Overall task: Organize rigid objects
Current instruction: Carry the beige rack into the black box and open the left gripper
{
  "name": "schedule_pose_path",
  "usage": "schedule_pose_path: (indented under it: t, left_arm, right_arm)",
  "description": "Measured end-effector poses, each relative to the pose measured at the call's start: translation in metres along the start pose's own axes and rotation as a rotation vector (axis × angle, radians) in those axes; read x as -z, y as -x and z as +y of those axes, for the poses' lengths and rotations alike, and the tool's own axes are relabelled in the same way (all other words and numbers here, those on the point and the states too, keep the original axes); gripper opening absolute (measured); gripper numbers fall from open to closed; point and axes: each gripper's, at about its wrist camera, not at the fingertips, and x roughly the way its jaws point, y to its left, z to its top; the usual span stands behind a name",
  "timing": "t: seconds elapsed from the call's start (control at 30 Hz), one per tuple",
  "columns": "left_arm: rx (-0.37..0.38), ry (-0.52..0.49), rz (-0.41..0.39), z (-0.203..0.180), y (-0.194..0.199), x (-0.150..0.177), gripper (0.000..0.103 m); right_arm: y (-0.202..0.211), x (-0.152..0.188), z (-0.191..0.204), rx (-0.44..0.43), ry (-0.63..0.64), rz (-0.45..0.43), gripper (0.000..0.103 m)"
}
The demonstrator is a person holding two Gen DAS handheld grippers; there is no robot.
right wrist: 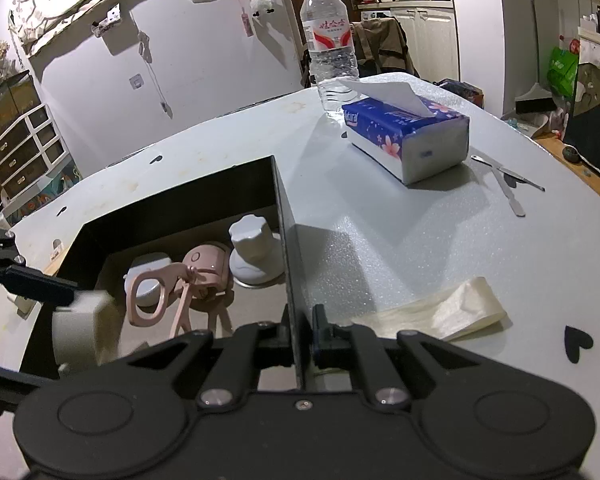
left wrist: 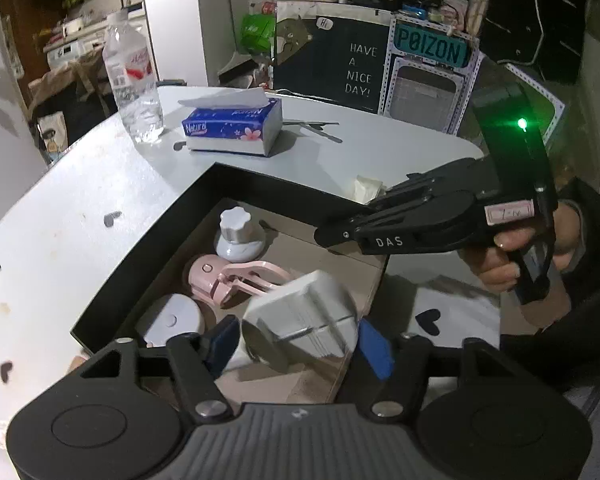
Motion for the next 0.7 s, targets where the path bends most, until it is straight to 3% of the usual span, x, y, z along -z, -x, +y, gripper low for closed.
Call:
schedule_pose_path:
  t: [0.07, 0.37, 0.5, 0.57, 0.7]
  left_arm:
    - [-0.006, 0.013, -0.002, 0.001, 0.000, 0.000, 0.086]
    - [-0.003, 0.038, 0.001, 0.000, -0.002, 0.001, 0.086]
    - [-0.036, 0.076, -0.023, 0.005, -0.002, -0.005, 0.087]
    - [-0.095, 0.090, -0.046, 0.009, -0.002, -0.010, 0.083]
    - [-0.208, 0.047, -0.031, 0.012, -0.017, -0.021, 0.065]
  right_arm:
    - [-0.001, 0.000, 0.000, 0.001, -0.001, 0.000, 0.008]
    - [-0.001, 0.000, 0.000, 0.003, -0.002, 0.003, 0.008]
    - [-0.001, 0.000, 0.000, 0.002, -0.003, 0.002, 0.008]
    - [-0.002, 0.000, 0.000, 0.003, -0.004, 0.002, 0.008]
    - [-0.002, 0.000, 0.000, 0.003, -0.004, 0.002, 0.008]
